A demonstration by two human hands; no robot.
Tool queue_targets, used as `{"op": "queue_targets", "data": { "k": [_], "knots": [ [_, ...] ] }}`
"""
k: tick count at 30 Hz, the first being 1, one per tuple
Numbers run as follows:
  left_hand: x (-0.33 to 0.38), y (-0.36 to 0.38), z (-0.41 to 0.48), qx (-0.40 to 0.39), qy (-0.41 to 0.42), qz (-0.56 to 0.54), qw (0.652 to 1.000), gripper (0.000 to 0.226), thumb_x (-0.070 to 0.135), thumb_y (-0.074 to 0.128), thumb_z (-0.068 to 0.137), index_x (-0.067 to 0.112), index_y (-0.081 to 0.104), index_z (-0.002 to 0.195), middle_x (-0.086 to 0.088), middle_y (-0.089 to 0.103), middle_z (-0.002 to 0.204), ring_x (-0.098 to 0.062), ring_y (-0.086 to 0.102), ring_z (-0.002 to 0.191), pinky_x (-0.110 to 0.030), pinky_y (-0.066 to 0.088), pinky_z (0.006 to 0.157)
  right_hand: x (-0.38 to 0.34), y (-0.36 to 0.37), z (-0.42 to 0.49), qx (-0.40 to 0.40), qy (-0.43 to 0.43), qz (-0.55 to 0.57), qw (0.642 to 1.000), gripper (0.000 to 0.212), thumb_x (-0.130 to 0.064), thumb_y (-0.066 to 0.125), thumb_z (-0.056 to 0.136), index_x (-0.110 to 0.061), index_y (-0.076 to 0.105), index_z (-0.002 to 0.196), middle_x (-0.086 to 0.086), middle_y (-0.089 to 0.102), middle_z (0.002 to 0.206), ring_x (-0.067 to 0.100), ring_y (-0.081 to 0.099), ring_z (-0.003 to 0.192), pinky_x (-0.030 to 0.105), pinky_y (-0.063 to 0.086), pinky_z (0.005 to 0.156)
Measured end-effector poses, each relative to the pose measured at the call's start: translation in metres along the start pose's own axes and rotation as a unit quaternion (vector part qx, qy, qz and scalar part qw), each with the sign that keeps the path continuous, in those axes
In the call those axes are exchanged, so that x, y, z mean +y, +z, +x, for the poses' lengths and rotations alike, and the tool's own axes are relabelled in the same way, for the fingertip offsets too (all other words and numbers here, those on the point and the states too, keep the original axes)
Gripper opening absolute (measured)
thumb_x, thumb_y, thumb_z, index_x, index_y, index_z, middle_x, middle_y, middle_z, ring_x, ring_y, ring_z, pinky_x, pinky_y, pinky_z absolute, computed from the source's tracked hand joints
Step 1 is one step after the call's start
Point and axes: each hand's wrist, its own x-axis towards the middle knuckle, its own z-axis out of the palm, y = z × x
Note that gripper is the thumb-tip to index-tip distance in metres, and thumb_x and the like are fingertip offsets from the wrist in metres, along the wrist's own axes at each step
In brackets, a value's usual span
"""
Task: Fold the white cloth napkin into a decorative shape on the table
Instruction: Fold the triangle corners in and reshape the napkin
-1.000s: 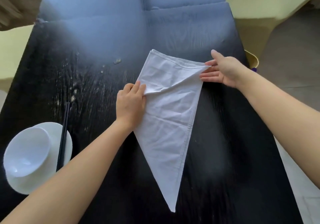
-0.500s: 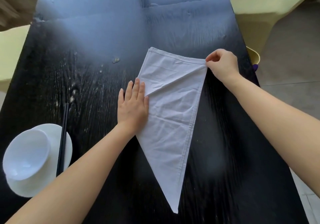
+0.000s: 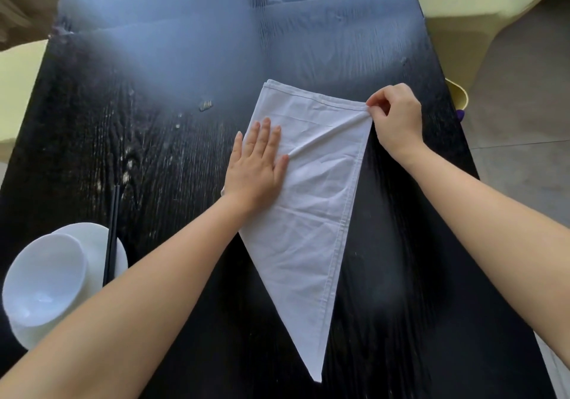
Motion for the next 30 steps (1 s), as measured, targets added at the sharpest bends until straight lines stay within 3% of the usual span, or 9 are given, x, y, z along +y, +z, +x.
{"op": "queue_targets", "data": {
  "k": [3, 5, 6, 8, 10, 13, 23, 27, 30],
  "knots": [
    [-0.001, 0.003, -0.004, 0.008, -0.001, 0.004, 1.000, 0.074, 0.054, 0.001, 0.084, 0.017, 0.003, 0.148, -0.001, -0.001, 0.158, -0.015, -0.005, 0.145, -0.037, -0.009, 0.117, -0.002, 0.003, -0.001, 0.031, 0.017, -0.024, 0.999, 0.018, -0.001, 0.048, 0.084, -0.002, 0.064, 0.093, 0.019, 0.057, 0.106, 0.032, 0.053, 0.100, 0.027, 0.039, 0.081],
    [-0.002, 0.004, -0.004, 0.012, 0.000, 0.005, 1.000, 0.076, 0.054, 0.000, 0.083, 0.016, 0.004, 0.148, -0.002, 0.000, 0.158, -0.016, -0.004, 0.145, -0.038, -0.008, 0.117, -0.019, 0.010, -0.002, 0.041, -0.060, -0.055, 0.996, 0.029, -0.002, 0.043, 0.083, -0.002, 0.062, 0.105, 0.020, 0.059, 0.114, 0.037, 0.052, 0.108, 0.038, 0.040, 0.091],
    [-0.002, 0.005, -0.004, 0.015, 0.000, 0.004, 1.000, 0.076, 0.053, -0.001, 0.083, 0.016, 0.004, 0.148, -0.003, 0.000, 0.158, -0.016, -0.004, 0.145, -0.038, -0.007, 0.117, -0.033, 0.018, -0.003, 0.003, -0.123, -0.050, 0.991, 0.034, -0.006, 0.041, 0.086, -0.001, 0.060, 0.113, 0.021, 0.057, 0.123, 0.038, 0.050, 0.116, 0.041, 0.037, 0.099],
    [-0.002, 0.004, -0.003, 0.017, 0.001, -0.001, 1.000, 0.075, 0.050, -0.003, 0.083, 0.014, 0.005, 0.148, -0.004, 0.001, 0.158, -0.017, -0.002, 0.145, -0.039, -0.007, 0.117, -0.059, 0.038, -0.012, -0.161, -0.216, -0.054, 0.962, 0.045, -0.019, 0.034, 0.093, -0.003, 0.044, 0.134, 0.018, 0.040, 0.145, 0.032, 0.034, 0.137, 0.043, 0.019, 0.113],
    [-0.002, 0.005, -0.002, 0.017, -0.001, 0.002, 1.000, 0.074, 0.046, -0.005, 0.082, 0.013, 0.005, 0.148, -0.005, 0.001, 0.158, -0.016, -0.002, 0.145, -0.039, -0.007, 0.117, -0.069, 0.062, -0.024, -0.270, -0.239, -0.143, 0.922, 0.051, -0.032, 0.025, 0.099, -0.013, 0.020, 0.146, 0.006, 0.014, 0.158, 0.021, 0.010, 0.146, 0.039, 0.001, 0.117],
    [-0.005, 0.005, -0.003, 0.022, -0.007, 0.001, 1.000, 0.072, 0.043, -0.002, 0.084, 0.012, 0.008, 0.148, -0.006, 0.005, 0.158, -0.017, 0.002, 0.145, -0.040, -0.004, 0.117, -0.055, 0.068, -0.027, -0.251, -0.235, -0.219, 0.913, 0.054, -0.039, 0.021, 0.100, -0.020, 0.006, 0.148, -0.003, 0.002, 0.159, 0.015, -0.001, 0.146, 0.036, -0.005, 0.118],
    [0.008, -0.002, 0.000, 0.014, -0.055, -0.002, 0.998, 0.078, 0.047, -0.007, 0.079, 0.013, 0.005, 0.148, -0.003, 0.000, 0.158, -0.016, -0.004, 0.145, -0.039, -0.008, 0.116, -0.020, 0.044, -0.008, -0.216, -0.188, -0.261, 0.922, 0.054, -0.036, 0.015, 0.099, -0.016, 0.005, 0.148, 0.000, 0.003, 0.159, 0.015, 0.000, 0.146, 0.038, -0.003, 0.119],
    [0.029, -0.002, 0.046, 0.002, 0.013, -0.007, 1.000, 0.055, 0.035, 0.016, 0.099, 0.014, 0.002, 0.148, -0.004, -0.003, 0.158, -0.015, -0.005, 0.145, -0.037, -0.009, 0.116, -0.019, 0.043, -0.007, -0.210, -0.193, -0.260, 0.922, 0.055, -0.037, 0.016, 0.099, -0.015, 0.003, 0.148, 0.000, 0.001, 0.159, 0.015, -0.001, 0.146, 0.037, -0.005, 0.119],
    [0.015, -0.002, 0.075, 0.009, 0.014, -0.012, 1.000, 0.055, 0.030, 0.024, 0.099, 0.014, 0.004, 0.148, -0.003, -0.001, 0.158, -0.014, -0.004, 0.145, -0.033, -0.007, 0.116, -0.018, 0.044, -0.007, -0.211, -0.194, -0.262, 0.922, 0.054, -0.036, 0.017, 0.100, -0.016, 0.002, 0.148, -0.001, 0.000, 0.159, 0.015, -0.002, 0.146, 0.038, -0.005, 0.119]
  ]
}}
